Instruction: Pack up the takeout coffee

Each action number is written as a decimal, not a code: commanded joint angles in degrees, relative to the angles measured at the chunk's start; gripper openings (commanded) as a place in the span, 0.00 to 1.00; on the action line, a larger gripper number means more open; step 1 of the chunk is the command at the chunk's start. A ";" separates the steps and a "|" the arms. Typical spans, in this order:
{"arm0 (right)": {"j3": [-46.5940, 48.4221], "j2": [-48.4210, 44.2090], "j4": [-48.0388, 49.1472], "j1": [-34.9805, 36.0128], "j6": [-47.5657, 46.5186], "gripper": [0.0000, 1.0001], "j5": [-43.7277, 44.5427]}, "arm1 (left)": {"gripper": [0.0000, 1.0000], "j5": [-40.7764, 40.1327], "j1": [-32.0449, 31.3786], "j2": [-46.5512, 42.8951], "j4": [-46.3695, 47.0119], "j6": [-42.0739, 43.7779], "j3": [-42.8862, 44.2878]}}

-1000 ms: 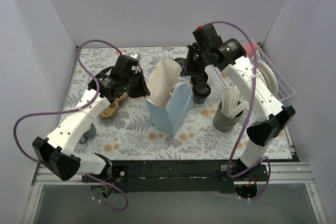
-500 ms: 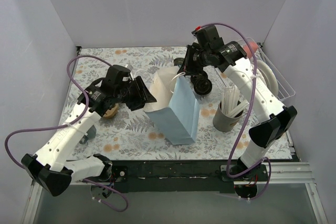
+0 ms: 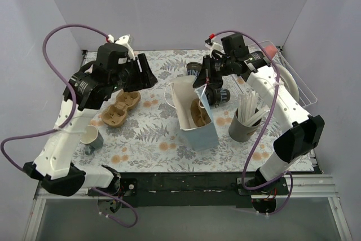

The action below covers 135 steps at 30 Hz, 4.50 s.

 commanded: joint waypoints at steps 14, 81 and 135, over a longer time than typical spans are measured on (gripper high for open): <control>0.85 0.35 -0.15 -0.78 -13.82 0.01 -20.66 | 0.57 15.88 0.74 13.75 8.68 23.06 3.38; 15.69 -6.42 -6.57 -5.70 -9.69 0.59 10.83 | 0.00 14.29 0.65 -23.51 35.76 14.21 -42.24; -27.98 -35.60 11.10 13.46 -27.71 0.56 17.66 | 0.00 12.71 0.65 -22.63 38.83 12.96 -44.00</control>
